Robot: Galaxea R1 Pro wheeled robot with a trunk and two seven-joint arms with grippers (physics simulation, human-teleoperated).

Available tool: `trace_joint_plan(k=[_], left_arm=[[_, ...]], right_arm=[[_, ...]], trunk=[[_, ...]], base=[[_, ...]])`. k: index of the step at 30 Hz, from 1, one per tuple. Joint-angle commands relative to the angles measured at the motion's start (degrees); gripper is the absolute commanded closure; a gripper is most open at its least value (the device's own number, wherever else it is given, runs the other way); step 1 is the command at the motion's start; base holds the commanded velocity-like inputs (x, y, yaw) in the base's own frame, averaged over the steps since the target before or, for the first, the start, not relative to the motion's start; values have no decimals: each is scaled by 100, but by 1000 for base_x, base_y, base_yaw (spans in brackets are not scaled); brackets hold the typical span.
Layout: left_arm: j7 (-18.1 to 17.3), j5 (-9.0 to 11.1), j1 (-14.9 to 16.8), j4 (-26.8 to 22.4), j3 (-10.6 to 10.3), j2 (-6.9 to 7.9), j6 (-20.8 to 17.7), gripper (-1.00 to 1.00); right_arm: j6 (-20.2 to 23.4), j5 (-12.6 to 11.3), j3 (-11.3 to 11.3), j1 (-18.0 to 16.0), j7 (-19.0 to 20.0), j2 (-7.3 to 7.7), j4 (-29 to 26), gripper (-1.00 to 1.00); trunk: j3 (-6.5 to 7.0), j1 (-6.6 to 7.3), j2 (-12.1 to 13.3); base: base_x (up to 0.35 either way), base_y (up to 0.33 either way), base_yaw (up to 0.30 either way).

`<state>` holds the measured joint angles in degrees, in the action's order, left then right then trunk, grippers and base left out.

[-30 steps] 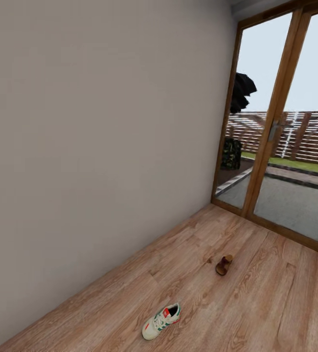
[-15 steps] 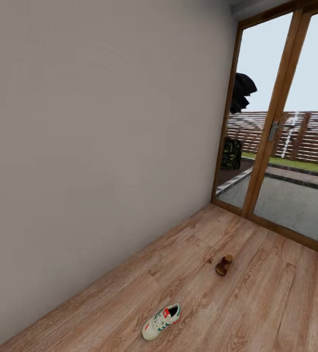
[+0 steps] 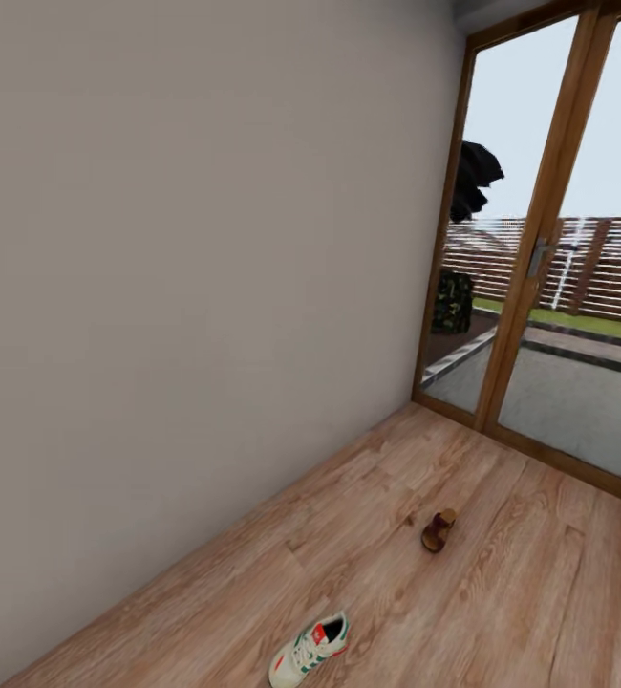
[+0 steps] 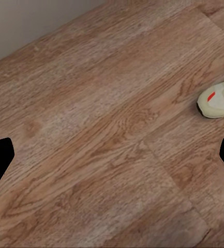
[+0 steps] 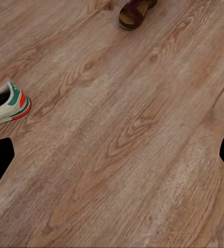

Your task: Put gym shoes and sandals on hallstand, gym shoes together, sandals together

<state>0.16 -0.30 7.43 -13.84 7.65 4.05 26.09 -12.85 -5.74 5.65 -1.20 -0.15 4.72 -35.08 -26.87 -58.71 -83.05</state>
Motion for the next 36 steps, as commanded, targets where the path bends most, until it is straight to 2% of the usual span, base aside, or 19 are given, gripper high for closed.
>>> trace_joint_plan(k=[1, 36], left_arm=[[2, -4, 4, 5, 13, -1, 19, -100], [2, -5, 4, 5, 11, -1, 19, -100]], right_arm=[[-21, -59, -13, -3, -2, 2, 7, -100], [-16, -50, -20, -3, -3, 2, 32, -100]], trunk=[[-6, -2, -3], [-6, -2, -3]], base=[[234, -146, 0], [241, -170, 0]])
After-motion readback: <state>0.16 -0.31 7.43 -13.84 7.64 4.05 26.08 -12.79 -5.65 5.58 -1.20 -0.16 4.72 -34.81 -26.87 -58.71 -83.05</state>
